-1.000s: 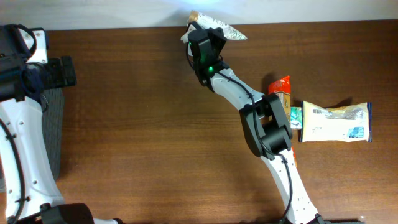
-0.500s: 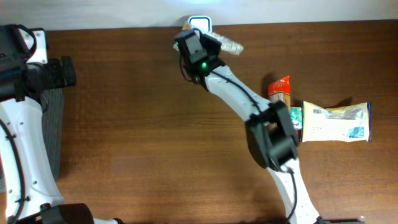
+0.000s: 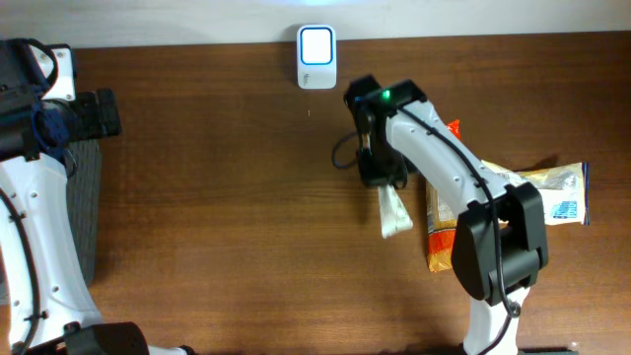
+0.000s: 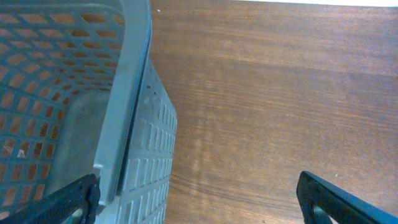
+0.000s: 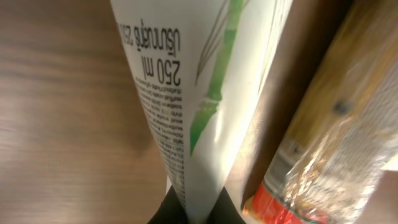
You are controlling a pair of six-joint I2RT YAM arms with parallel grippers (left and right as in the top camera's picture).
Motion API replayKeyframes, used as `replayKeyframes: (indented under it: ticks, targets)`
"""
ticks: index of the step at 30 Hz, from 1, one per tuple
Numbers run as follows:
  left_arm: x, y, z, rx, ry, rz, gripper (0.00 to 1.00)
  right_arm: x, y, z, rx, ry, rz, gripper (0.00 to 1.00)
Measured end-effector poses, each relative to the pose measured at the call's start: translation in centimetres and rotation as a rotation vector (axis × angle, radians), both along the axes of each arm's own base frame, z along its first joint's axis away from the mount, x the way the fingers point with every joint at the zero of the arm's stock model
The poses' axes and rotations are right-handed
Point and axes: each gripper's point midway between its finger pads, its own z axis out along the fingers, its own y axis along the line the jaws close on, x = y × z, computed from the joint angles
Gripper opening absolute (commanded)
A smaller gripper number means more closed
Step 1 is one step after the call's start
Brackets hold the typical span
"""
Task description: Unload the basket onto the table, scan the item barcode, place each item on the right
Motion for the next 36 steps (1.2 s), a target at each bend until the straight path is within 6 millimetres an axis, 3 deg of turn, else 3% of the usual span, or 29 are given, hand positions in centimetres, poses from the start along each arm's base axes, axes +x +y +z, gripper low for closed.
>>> replayKeyframes:
  ticks: [1,3,9,12,15,17,20,22,24,28,31,32,34,36]
  targets:
    - [0.0,0.0,0.0,0.001,-0.001,0.000,0.99,-1.1,-0.8,-1.6,-0.010,0.048,-0.028,0.04]
    - [0.0,0.0,0.0,0.000,0.000,0.001,0.99,-1.6,-2.0,-2.5,-0.011,0.076,-0.067,0.04]
    - [0.0,0.0,0.0,0.001,-0.001,0.000,0.99,-1.4,-9.1,-2.8,-0.095,0.108,-0.223,0.07]
    - [0.0,0.0,0.0,0.001,-0.001,0.000,0.99,-1.6,-10.8,-2.7,-0.106,0.124,-0.264,0.38]
    - [0.0,0.0,0.0,0.000,-0.001,0.000,0.99,-1.9,-12.4,-1.8,-0.110,0.147,-0.302,0.48]
    - [0.0,0.0,0.0,0.000,0.000,0.000,0.99,0.2,-12.0,0.7,-0.071,0.073,-0.270,0.99]
    - [0.0,0.0,0.0,0.000,0.000,0.001,0.99,2.3,-11.5,7.9,-0.018,-0.097,-0.231,0.99]
    - [0.0,0.0,0.0,0.001,-0.001,0.000,0.99,2.2,-11.5,12.0,0.002,-0.185,-0.220,0.99]
    - [0.0,0.0,0.0,0.000,-0.001,0.000,0.99,1.9,-11.6,14.8,0.017,-0.247,-0.214,0.99]
    - [0.0,0.0,0.0,0.000,0.000,0.000,0.99,0.2,-9.9,16.9,0.098,-0.249,-0.158,0.99]
    - [0.0,0.0,0.0,0.000,-0.001,0.001,0.99,-1.8,-5.8,21.0,0.187,-0.378,-0.020,0.99]
    - [0.0,0.0,0.0,0.000,-0.001,0.001,0.99,-3.4,-4.4,23.2,0.226,-0.439,0.038,0.99]
    - [0.0,0.0,0.0,0.000,0.000,0.000,0.99,-6.2,-3.5,26.3,0.273,-0.532,0.102,0.99]
    - [0.0,0.0,0.0,0.000,0.000,0.000,0.99,-9.0,-3.9,28.0,0.290,-0.570,0.122,0.99]
